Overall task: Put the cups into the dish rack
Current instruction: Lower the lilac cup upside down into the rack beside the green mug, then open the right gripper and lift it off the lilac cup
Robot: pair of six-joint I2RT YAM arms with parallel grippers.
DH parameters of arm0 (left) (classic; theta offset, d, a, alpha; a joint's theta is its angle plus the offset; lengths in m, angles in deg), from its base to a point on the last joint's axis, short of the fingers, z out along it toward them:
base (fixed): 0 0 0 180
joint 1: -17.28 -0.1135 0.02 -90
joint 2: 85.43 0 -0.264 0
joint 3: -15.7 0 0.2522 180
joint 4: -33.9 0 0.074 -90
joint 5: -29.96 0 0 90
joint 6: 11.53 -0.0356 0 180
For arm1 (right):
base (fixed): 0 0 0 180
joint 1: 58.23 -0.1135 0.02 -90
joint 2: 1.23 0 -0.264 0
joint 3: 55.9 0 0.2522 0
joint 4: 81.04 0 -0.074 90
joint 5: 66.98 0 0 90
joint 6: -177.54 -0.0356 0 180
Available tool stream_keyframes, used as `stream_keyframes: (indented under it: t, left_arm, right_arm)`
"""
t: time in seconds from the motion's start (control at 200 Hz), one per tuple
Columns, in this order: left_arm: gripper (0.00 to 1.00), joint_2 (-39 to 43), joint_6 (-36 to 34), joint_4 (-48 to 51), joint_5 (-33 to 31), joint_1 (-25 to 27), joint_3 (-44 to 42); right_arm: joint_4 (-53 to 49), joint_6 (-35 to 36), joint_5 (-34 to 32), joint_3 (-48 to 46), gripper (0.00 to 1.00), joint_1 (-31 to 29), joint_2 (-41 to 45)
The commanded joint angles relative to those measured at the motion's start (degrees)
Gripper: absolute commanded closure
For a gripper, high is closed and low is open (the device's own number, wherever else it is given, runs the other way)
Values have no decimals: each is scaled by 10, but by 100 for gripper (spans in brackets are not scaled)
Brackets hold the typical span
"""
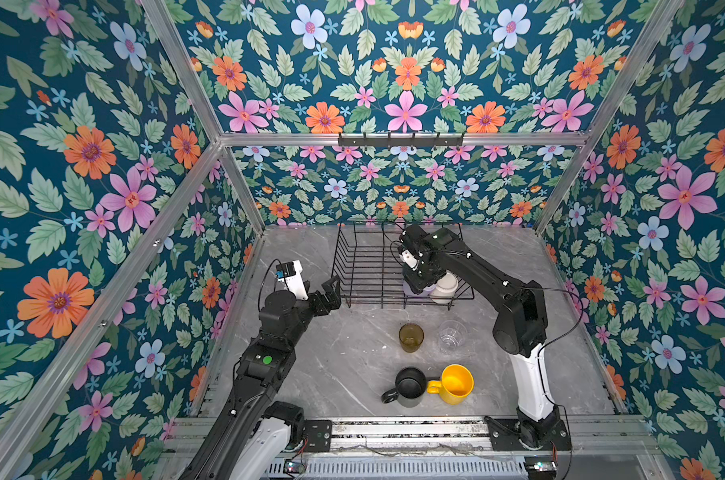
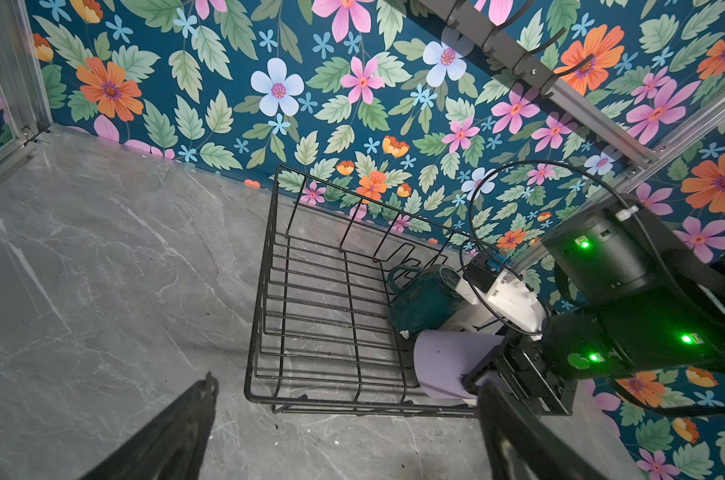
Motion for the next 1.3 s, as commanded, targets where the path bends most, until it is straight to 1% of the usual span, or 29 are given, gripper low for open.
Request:
stream_keyframes:
  t: [0.0,0.065,0.165,0.185,0.26,0.38,0.61,0.805,0.955,1.295]
  left_arm:
    - [0,3,-5,0,-5,-1,0]
    - [0,4,-5,1,-7,-1,0]
    - [0,3,-5,1,-7,-1,0]
    - [0,3,-5,1,-7,-1,0]
    - [0,3,-6,1,-7,-1,0]
    - [0,4,-6,1,-7,-1,1]
    - [0,3,-6,-1,-7,-1,-1]
    - [0,2,-5,-5,-5,-1,-2]
    - [0,1,-4,-5,-2,-1,-1]
    - [0,4,-4,-6,-1,0,-4]
  right_arm:
    - [19,4,39,-5,50,-2,-8]
    - [21,2,41,-5,47,-3,-8]
    - [22,0,43,-5,46,-2,-7]
    - [22,0,43,-6,48,-3,-6]
    - [20,0,42,-3,62,-3,-4]
    - [1,4,37,11,74,-3,-4]
    - [-38,15,33,34,85,-3,14]
    - [-57,19,33,45,92,-3,30]
    - [-66,23,35,49,95,-4,39]
    - [-108,38,24,78,100,-8,4]
